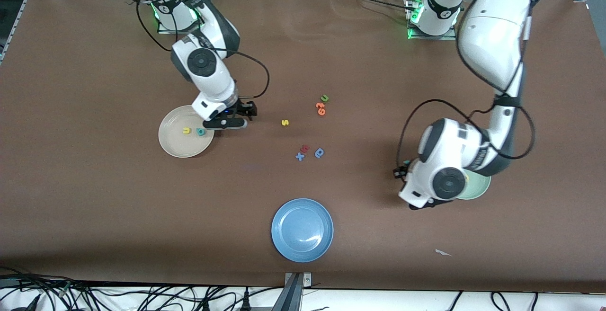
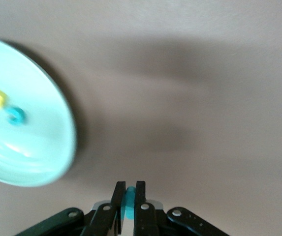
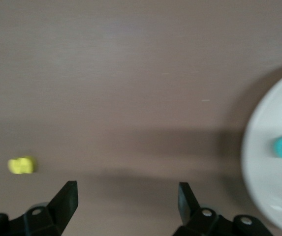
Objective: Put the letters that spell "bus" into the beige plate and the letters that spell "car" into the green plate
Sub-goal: 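Place the cyan letter on the green plate while the right gripper grasps yellow s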
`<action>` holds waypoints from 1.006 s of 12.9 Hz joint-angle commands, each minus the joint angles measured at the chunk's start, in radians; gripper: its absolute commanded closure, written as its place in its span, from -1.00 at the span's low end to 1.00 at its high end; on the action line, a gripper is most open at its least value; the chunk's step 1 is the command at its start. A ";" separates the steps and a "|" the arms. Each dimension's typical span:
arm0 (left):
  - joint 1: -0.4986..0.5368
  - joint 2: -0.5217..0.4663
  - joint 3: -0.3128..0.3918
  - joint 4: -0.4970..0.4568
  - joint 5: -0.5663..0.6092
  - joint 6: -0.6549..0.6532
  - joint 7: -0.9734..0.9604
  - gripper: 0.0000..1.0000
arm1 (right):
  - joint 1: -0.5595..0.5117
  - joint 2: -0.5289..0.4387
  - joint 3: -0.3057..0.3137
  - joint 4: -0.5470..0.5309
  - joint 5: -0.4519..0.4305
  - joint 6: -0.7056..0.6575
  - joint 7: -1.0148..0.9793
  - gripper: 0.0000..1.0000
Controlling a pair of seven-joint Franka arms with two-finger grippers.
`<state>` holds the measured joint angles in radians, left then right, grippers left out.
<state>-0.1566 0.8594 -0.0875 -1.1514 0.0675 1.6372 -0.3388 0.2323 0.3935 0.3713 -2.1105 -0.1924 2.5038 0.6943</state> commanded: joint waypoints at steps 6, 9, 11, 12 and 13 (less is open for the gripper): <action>0.146 0.016 -0.005 -0.048 0.166 0.056 0.549 0.78 | 0.194 0.223 -0.045 0.242 -0.131 -0.006 0.341 -0.88; 0.152 0.003 -0.009 -0.028 0.138 0.082 0.569 -1.00 | 0.251 0.277 -0.071 0.265 -0.235 -0.005 0.468 -0.88; 0.163 -0.026 -0.014 -0.022 0.120 0.075 0.528 -1.00 | 0.255 0.288 -0.071 0.276 -0.260 -0.003 0.495 -0.88; 0.166 -0.030 -0.012 -0.021 0.089 0.075 0.523 -1.00 | 0.255 0.289 -0.071 0.276 -0.260 -0.003 0.496 -0.87; 0.167 -0.042 -0.008 -0.021 0.057 0.075 0.500 -1.00 | 0.257 0.291 -0.071 0.276 -0.260 -0.003 0.498 -0.86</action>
<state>0.0001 0.8522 -0.0933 -1.1650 0.1730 1.7227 0.1910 0.4771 0.6707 0.3100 -1.8627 -0.4289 2.5044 1.1664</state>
